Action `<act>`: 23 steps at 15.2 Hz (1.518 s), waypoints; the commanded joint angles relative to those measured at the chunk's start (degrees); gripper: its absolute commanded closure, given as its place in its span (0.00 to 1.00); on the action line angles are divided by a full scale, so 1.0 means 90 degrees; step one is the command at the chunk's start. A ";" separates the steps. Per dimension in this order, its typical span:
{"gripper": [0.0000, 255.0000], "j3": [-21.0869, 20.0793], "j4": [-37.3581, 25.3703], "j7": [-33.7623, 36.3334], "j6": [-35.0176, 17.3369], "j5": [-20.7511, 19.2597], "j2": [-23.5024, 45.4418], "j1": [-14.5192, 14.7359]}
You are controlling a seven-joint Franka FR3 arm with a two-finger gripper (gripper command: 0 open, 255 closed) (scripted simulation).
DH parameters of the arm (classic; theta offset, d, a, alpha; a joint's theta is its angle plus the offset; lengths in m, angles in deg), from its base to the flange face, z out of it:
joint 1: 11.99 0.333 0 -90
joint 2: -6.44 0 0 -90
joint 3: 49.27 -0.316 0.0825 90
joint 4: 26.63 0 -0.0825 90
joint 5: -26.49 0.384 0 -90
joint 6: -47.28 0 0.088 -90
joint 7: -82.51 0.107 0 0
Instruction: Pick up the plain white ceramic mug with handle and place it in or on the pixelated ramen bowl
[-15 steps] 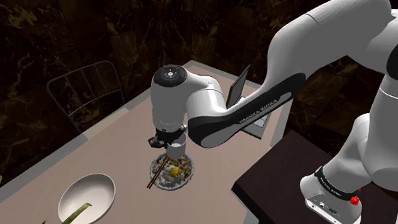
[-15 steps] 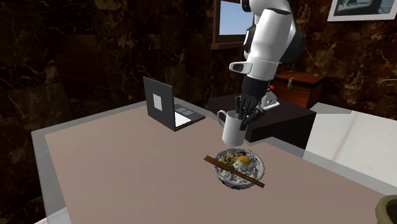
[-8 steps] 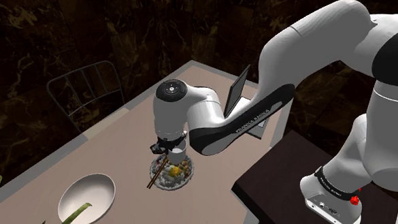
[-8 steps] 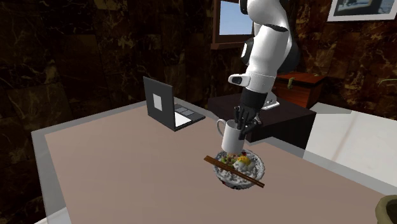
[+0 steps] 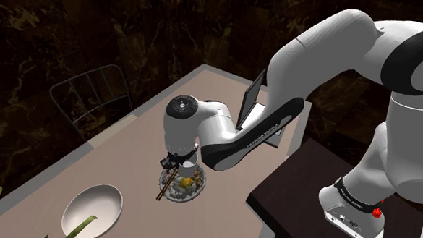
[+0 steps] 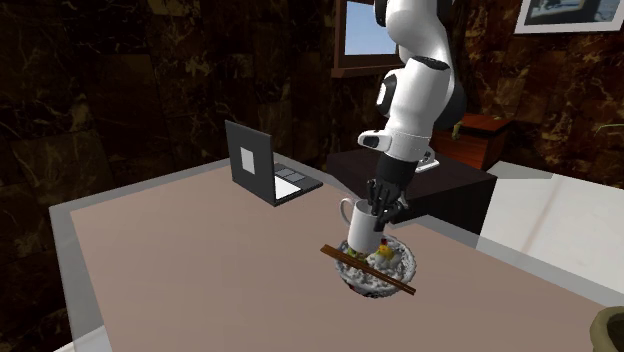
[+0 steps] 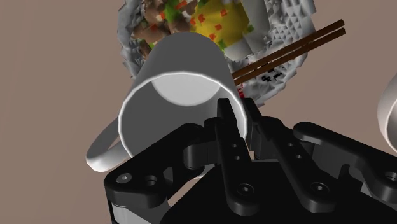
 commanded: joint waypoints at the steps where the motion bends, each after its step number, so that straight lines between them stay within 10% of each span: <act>1: 1.00 0.0004 0.0001 0.0006 -0.0012 -0.0008 0.0009 0.0002; 5: 1.00 0.0004 0.0001 0.0006 -0.0012 -0.0008 0.0009 0.0002; 6: 0.00 0.0004 0.0001 0.0006 -0.0012 -0.0008 0.0009 0.0002; 23: 0.00 -0.0235 0.0048 -0.0231 0.0507 0.0375 -0.0597 -0.0094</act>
